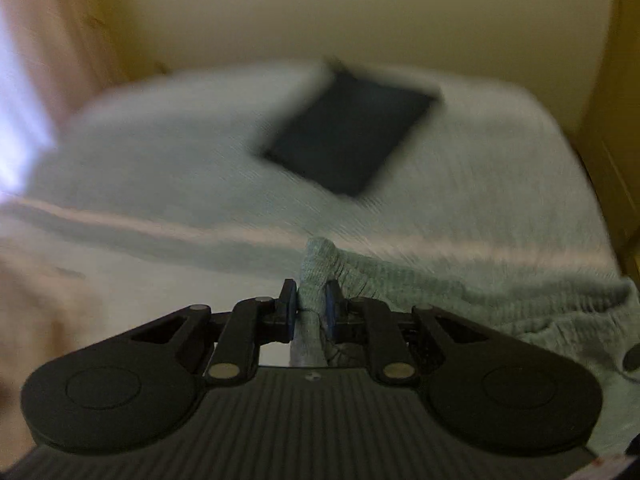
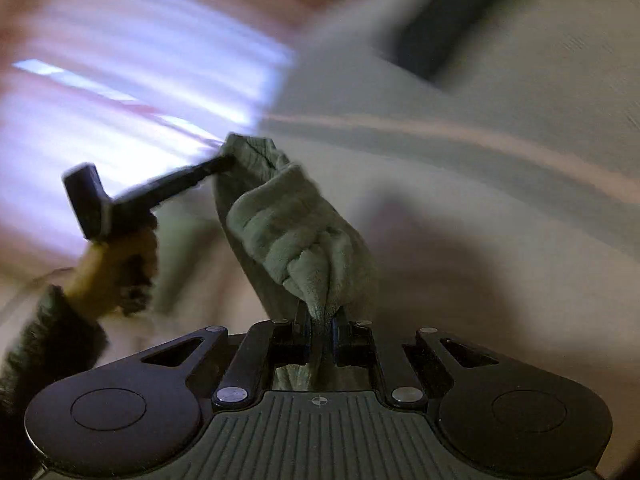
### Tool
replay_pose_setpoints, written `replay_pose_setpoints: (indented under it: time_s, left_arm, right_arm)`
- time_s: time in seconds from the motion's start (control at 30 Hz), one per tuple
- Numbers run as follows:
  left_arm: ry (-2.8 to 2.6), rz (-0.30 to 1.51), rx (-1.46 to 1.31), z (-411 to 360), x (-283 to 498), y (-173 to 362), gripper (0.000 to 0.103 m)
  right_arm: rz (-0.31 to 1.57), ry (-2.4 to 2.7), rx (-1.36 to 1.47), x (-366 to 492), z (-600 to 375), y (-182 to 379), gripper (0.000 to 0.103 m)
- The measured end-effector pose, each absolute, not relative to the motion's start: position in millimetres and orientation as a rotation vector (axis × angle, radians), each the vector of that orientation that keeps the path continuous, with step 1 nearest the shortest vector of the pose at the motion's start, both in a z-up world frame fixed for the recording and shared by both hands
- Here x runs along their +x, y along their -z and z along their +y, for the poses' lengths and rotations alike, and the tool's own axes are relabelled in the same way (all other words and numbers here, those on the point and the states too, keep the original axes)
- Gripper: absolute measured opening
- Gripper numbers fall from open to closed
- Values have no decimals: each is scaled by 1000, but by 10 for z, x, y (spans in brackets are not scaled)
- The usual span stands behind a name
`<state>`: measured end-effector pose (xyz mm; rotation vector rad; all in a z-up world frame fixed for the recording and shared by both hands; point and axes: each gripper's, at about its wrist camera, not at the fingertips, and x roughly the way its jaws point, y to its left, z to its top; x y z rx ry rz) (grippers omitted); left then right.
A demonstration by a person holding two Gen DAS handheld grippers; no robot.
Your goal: Organize objects
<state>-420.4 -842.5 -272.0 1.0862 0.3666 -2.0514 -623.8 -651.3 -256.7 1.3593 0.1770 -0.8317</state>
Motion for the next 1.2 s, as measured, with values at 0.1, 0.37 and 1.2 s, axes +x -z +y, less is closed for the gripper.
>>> replay_pose_setpoints:
  time_s: [0.1, 0.37, 1.2]
  left_arm:
    - [2058, 432, 1097, -8703, -4640, 3164, 11]
    - [2098, 346, 1192, -9276, -4872, 2838, 11]
    - [1637, 666, 934, -7473, -3091, 2494, 44]
  right_arm:
    - [167, 841, 1515, -6670, -6667, 3269, 5]
    - [-11, 782, 1592, -7010, -7298, 3185, 4]
    - [648, 803, 802, -6054, -8253, 2583, 59]
